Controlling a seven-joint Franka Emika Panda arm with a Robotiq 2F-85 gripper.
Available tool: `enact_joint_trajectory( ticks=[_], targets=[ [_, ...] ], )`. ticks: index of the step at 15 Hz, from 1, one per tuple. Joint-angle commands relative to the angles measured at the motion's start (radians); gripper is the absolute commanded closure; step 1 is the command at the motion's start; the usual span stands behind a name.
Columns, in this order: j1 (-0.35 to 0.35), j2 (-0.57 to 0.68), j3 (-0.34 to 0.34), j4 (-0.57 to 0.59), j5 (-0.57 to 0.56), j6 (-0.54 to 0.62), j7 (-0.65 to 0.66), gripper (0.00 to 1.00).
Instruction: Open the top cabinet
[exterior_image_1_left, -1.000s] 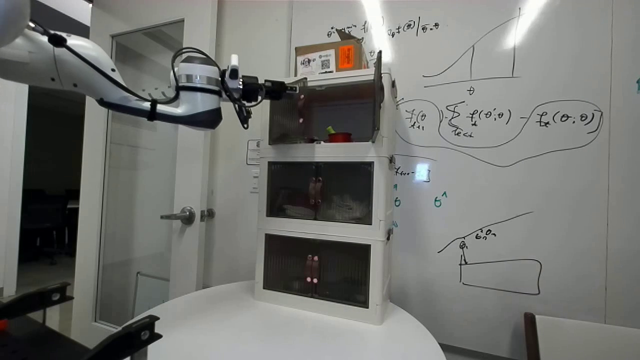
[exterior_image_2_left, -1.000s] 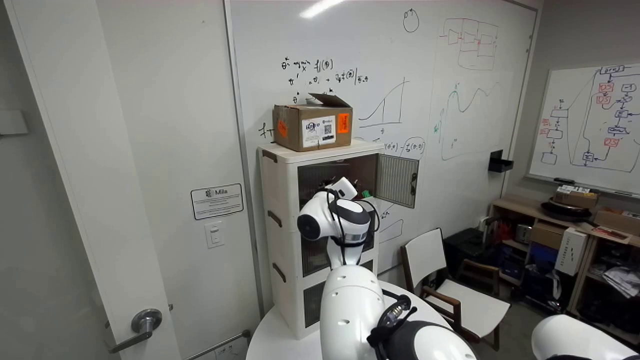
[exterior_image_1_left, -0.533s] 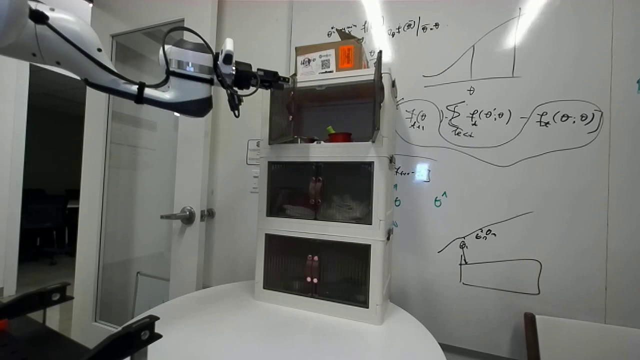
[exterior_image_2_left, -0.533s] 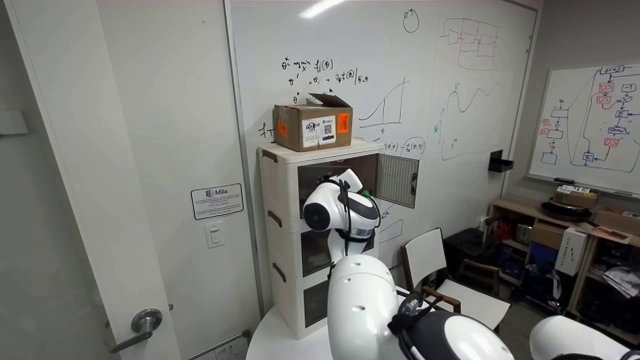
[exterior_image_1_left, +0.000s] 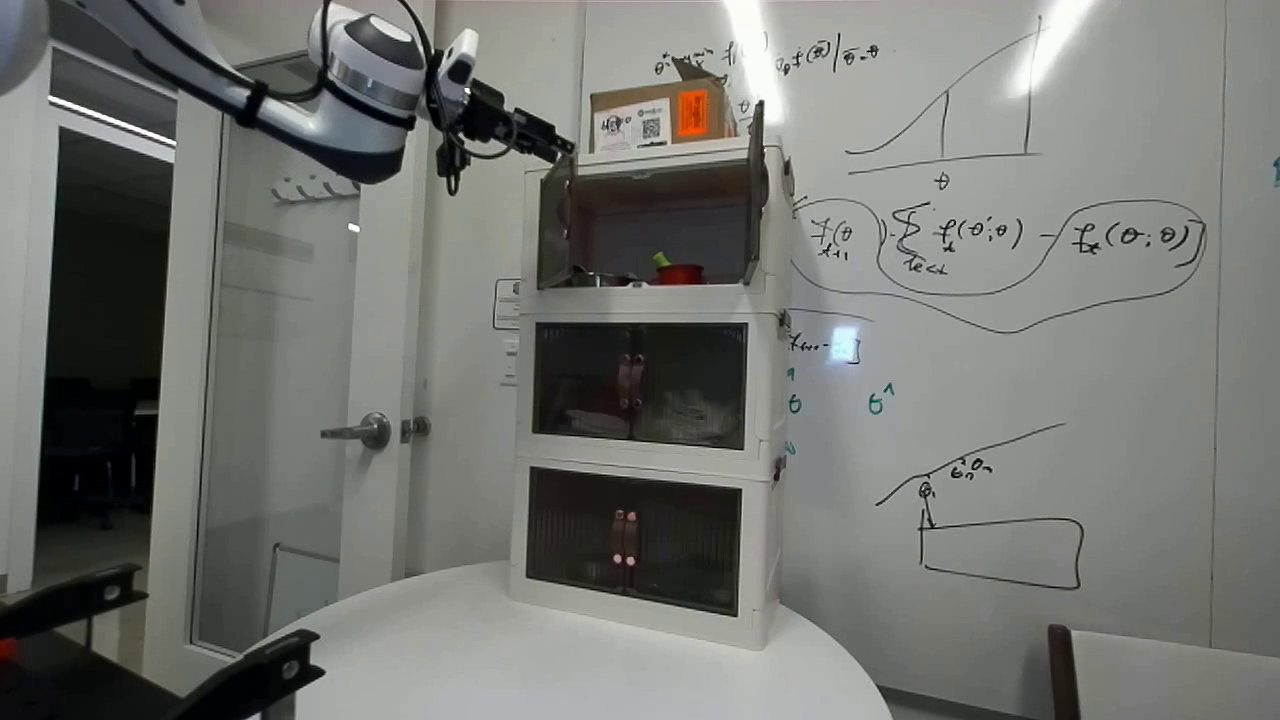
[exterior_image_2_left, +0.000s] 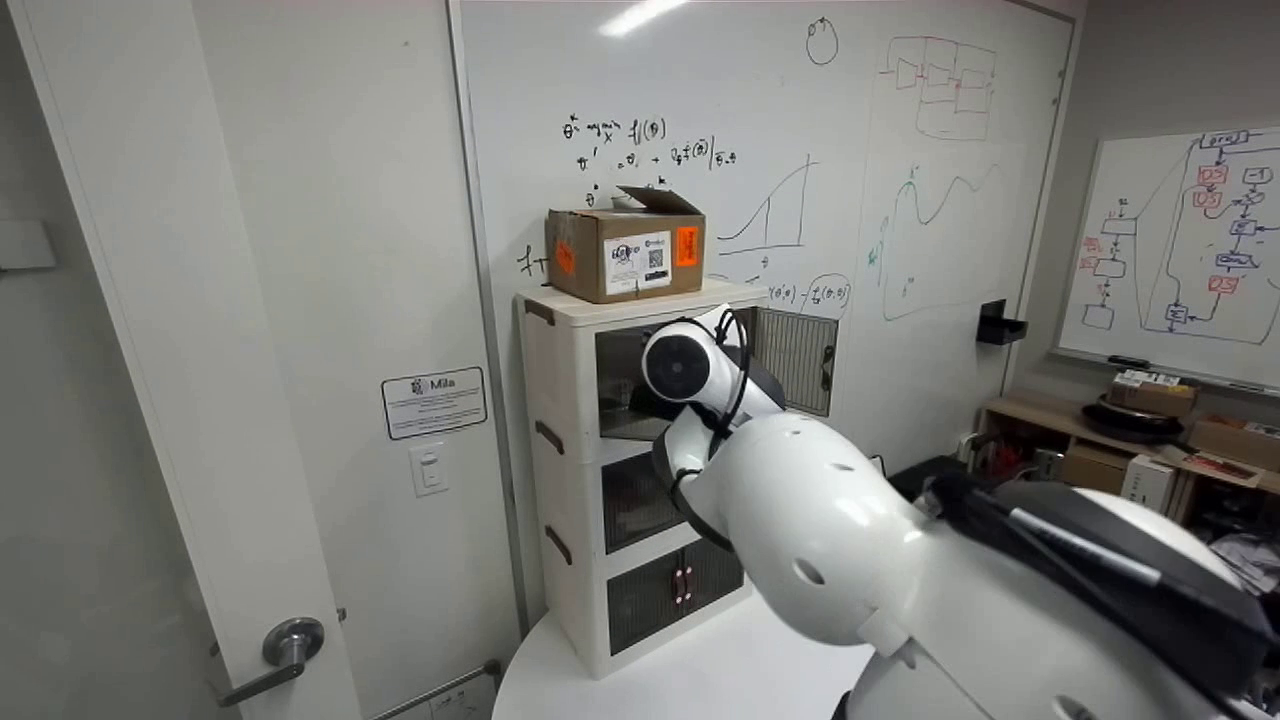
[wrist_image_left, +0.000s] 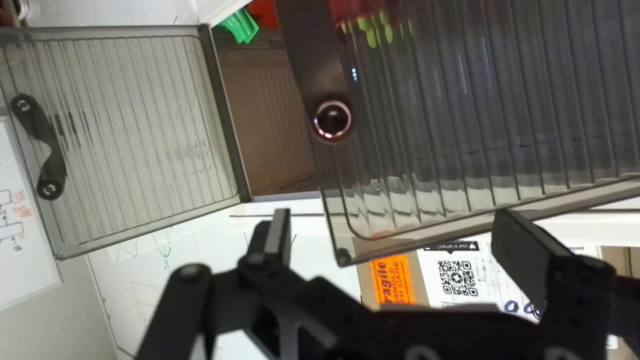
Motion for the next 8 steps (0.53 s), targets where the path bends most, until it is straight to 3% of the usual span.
enact_joint_trajectory(
  ticks=[1, 8],
  targets=[
    [0.08, 0.158, -0.031, -0.011, 0.014, -0.033, -0.116, 0.0],
    [0.132, 0.22, -0.169, 0.03, -0.034, -0.045, -0.272, 0.0]
  ],
)
